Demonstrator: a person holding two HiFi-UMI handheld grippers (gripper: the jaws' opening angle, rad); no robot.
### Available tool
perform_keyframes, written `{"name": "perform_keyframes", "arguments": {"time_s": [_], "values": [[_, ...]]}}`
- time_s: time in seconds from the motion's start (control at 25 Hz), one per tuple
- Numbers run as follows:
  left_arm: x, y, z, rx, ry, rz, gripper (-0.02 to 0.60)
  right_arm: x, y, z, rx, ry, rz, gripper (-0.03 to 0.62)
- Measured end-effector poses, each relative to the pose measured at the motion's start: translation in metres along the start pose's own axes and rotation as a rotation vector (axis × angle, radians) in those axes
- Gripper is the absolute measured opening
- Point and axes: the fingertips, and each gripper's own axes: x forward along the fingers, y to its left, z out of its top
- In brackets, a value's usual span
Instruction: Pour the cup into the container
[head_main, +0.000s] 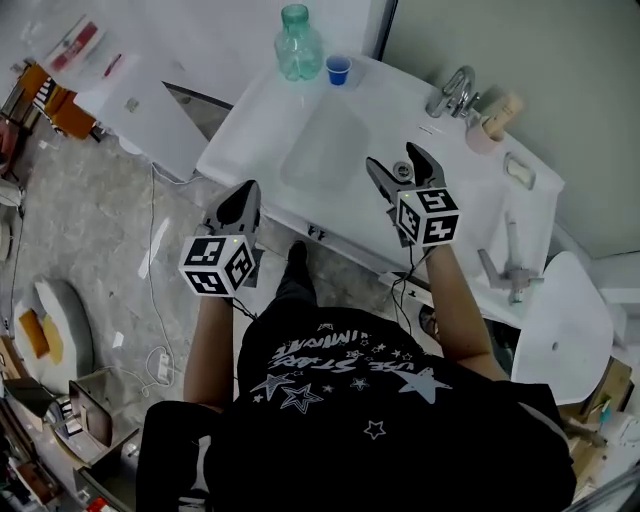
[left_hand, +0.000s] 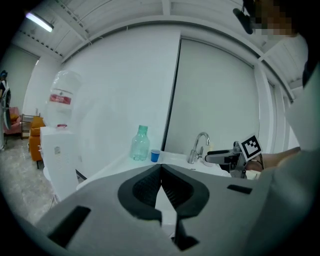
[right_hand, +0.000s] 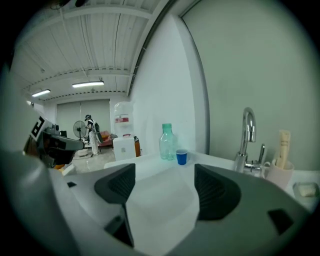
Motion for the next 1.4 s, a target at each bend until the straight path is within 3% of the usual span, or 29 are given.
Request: {"name": "perform_keyframes", "arguments": {"time_s": [0.16, 0.6, 1.24, 1.4], "values": [[0.044, 0.021, 0.022, 0.051, 0.010, -0.053, 0.009, 0.036, -0.015, 0.019, 0.001, 0.004, -0.031, 0.359], [0.126, 0.077, 0.065, 0.020, 0.000, -0.115, 0.009, 0.120, -0.041, 0.073, -0.042, 0.022, -0.072, 0.359], [0.229, 0.141, 0.086, 0.008, 0.057, -0.185, 0.009, 0.222, -0.066, 0.069, -0.016, 0.085, -0.109, 0.359], [0.251, 0.146, 0.078, 0.005, 0.083, -0.204, 0.009, 0.238, -0.074, 0.052, 0.003, 0.119, -0.113, 0.359]]}}
